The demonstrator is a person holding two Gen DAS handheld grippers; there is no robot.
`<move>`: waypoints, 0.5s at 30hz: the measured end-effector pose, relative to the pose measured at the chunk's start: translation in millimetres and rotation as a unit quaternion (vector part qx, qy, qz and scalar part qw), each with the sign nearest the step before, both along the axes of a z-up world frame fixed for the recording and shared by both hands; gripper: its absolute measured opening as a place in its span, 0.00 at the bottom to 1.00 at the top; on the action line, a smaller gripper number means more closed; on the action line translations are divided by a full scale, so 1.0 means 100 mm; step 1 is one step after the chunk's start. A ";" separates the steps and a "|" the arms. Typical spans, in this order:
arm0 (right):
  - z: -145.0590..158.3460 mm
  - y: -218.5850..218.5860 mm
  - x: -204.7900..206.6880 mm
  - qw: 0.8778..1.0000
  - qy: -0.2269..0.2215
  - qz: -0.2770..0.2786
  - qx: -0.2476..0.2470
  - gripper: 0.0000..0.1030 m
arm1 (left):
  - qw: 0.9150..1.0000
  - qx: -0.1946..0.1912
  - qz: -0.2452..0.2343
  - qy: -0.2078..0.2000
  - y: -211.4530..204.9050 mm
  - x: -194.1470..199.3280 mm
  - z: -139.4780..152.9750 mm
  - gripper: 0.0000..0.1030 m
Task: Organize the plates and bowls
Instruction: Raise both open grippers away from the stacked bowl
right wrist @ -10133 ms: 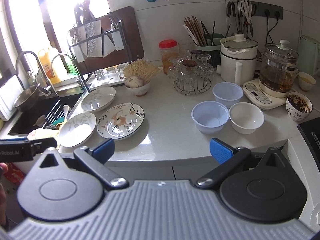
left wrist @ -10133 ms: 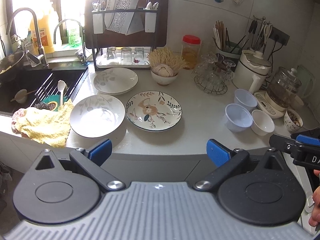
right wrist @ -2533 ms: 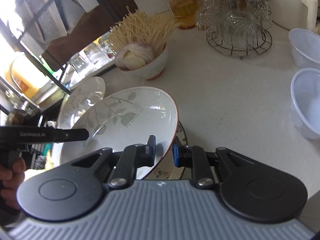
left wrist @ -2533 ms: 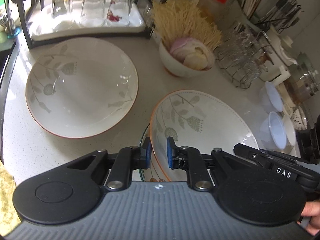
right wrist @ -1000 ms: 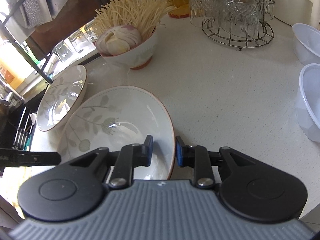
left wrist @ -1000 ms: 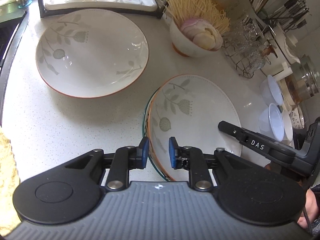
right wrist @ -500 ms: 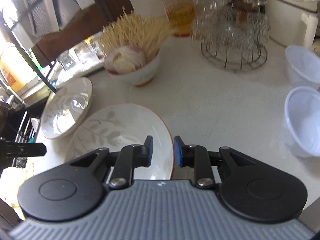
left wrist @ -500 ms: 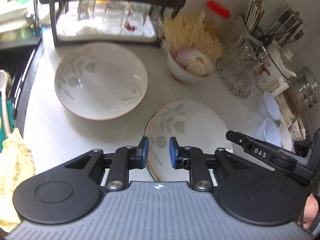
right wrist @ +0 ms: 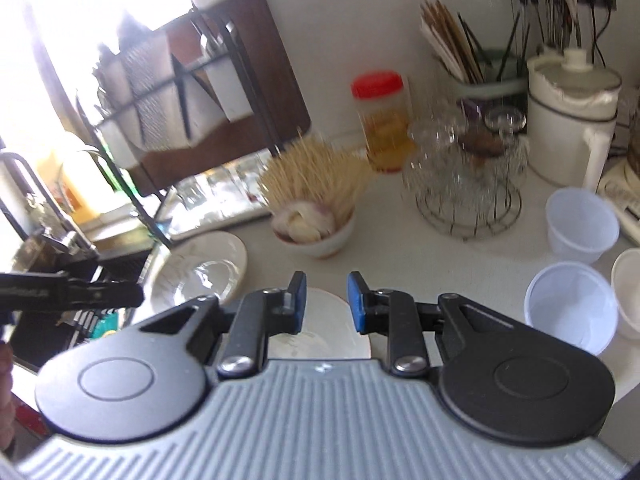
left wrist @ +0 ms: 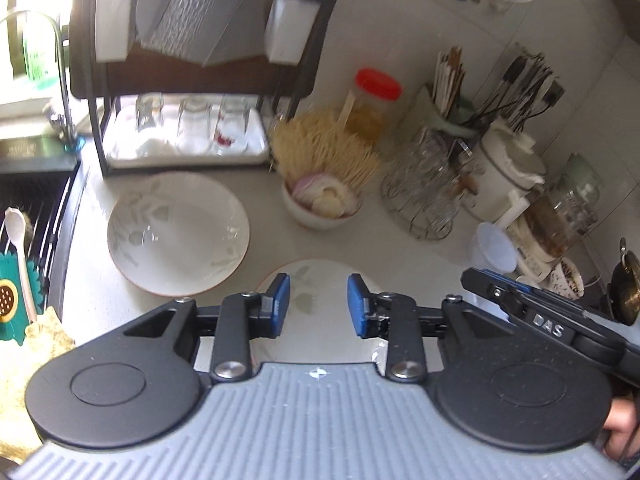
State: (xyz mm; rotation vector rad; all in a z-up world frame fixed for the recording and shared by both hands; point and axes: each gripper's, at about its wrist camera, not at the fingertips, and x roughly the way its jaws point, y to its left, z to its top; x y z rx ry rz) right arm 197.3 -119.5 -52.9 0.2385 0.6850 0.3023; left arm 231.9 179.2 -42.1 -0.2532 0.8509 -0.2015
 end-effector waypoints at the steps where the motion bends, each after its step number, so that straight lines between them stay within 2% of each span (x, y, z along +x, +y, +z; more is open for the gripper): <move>1: 0.05 -0.02 -0.05 1.000 -0.005 0.001 0.002 0.26 | 1.000 0.003 0.001 -0.005 -0.02 -0.03 0.05 0.37; 10: 0.33 -0.14 -0.38 0.999 -0.034 0.015 -0.001 0.26 | 1.000 0.005 0.000 -0.031 -0.23 -0.33 0.35 0.38; 15: 0.40 -0.21 -0.50 0.999 -0.025 0.030 0.016 0.26 | 0.999 0.016 0.005 -0.029 -0.34 -0.50 0.36 0.38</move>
